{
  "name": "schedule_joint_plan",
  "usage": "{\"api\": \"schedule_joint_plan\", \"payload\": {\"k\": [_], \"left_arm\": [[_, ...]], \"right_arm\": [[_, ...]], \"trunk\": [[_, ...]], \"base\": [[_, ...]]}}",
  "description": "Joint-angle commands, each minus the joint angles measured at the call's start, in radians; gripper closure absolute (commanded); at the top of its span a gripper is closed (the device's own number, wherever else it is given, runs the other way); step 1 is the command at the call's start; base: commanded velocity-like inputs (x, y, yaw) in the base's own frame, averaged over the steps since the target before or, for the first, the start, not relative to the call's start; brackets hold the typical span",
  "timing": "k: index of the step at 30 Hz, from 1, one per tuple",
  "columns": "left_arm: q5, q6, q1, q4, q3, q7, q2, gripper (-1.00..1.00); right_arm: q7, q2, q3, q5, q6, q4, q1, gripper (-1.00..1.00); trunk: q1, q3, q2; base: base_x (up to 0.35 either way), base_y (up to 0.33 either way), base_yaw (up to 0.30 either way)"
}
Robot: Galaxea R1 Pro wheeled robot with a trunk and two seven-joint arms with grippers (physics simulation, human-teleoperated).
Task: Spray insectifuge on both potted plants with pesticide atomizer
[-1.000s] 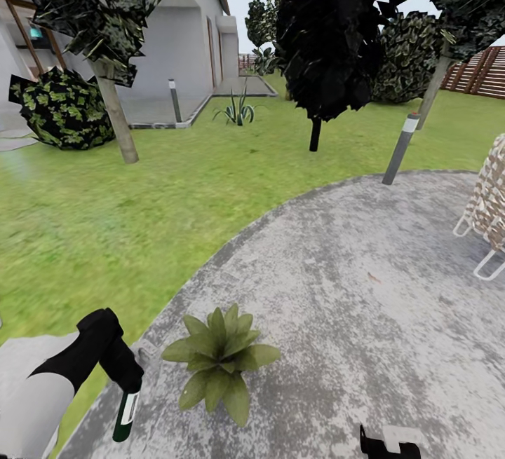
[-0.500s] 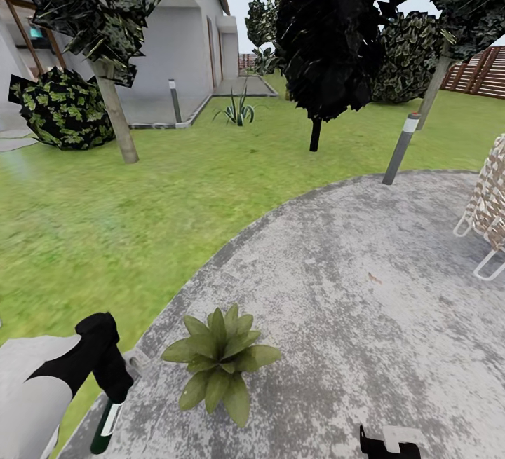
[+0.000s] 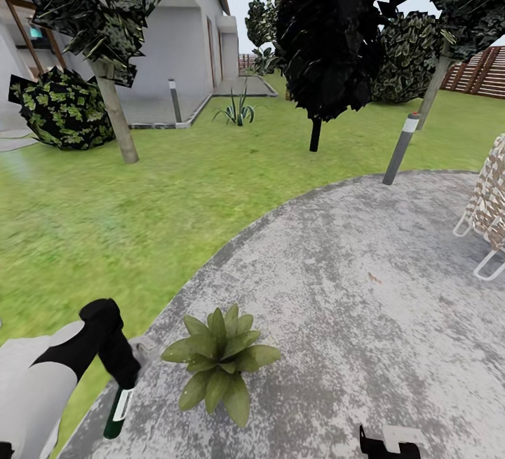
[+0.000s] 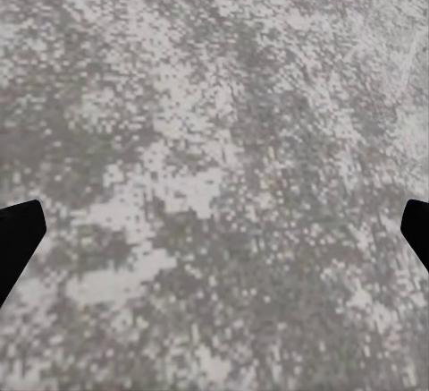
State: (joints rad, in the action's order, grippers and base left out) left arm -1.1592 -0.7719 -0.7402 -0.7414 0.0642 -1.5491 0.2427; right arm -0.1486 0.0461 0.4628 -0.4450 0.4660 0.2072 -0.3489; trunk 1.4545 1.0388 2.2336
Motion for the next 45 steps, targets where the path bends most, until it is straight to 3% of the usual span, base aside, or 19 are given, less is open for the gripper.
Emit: {"api": "schedule_joint_plan", "payload": {"k": [1,10,14,17,20,21,24,31,38,45], "left_arm": [[-0.006,-0.010,0.002,0.001,0.003,-0.007,0.005,1.00],[-0.026,-0.004,0.033,0.005,0.003,0.001,0.040,1.00],[-0.025,-0.007,0.022,-0.005,0.001,-0.005,0.025,1.00],[-0.027,-0.011,0.009,-0.016,0.002,-0.011,-0.004,1.00],[-0.035,-0.012,-0.025,-0.023,0.002,-0.012,-0.023,1.00],[-0.049,-0.013,-0.061,-0.025,0.002,-0.013,-0.030,1.00],[-0.058,-0.012,-0.071,-0.023,0.003,-0.012,-0.030,1.00],[-0.131,-0.009,-0.053,-0.004,0.004,-0.006,-0.023,1.00],[-0.142,-0.010,-0.050,0.108,0.002,0.000,-0.019,1.00],[-0.142,-0.012,-0.050,0.120,-0.002,0.001,-0.028,1.00]], "right_arm": [[-0.004,0.000,0.005,-0.011,0.003,-0.002,-0.001,-1.00],[-0.003,0.000,0.005,-0.011,0.003,-0.002,-0.001,-1.00],[-0.003,0.000,0.005,-0.011,0.003,-0.002,-0.001,-1.00],[-0.003,0.000,0.005,-0.011,0.003,-0.002,-0.001,-1.00],[-0.003,0.000,0.005,-0.011,0.003,-0.002,-0.001,-1.00],[-0.003,0.000,0.005,-0.011,0.003,-0.001,-0.001,-1.00],[-0.003,0.000,0.005,-0.011,0.003,-0.001,-0.001,-1.00],[-0.003,0.000,0.005,-0.011,0.003,-0.002,-0.001,-1.00],[-0.002,0.001,0.005,-0.014,0.003,-0.002,-0.001,-1.00],[-0.002,0.001,0.004,-0.014,0.003,-0.001,-0.001,-1.00]], "trunk": [[0.000,0.001,0.000],[0.000,0.001,0.000],[0.000,0.001,0.000],[0.000,0.001,0.000],[0.000,0.001,0.000],[0.000,0.001,0.000],[0.000,0.001,0.000],[0.000,0.001,0.000],[0.000,0.001,0.000],[0.000,0.001,0.000]], "base": [[0.000,0.000,0.000],[0.000,0.000,0.000],[0.000,0.000,0.000],[0.000,0.000,0.000],[0.000,0.000,0.000],[0.000,0.000,0.000],[0.000,0.000,0.000],[0.000,0.021,0.000],[0.000,0.002,0.000],[0.128,0.133,0.000]]}}
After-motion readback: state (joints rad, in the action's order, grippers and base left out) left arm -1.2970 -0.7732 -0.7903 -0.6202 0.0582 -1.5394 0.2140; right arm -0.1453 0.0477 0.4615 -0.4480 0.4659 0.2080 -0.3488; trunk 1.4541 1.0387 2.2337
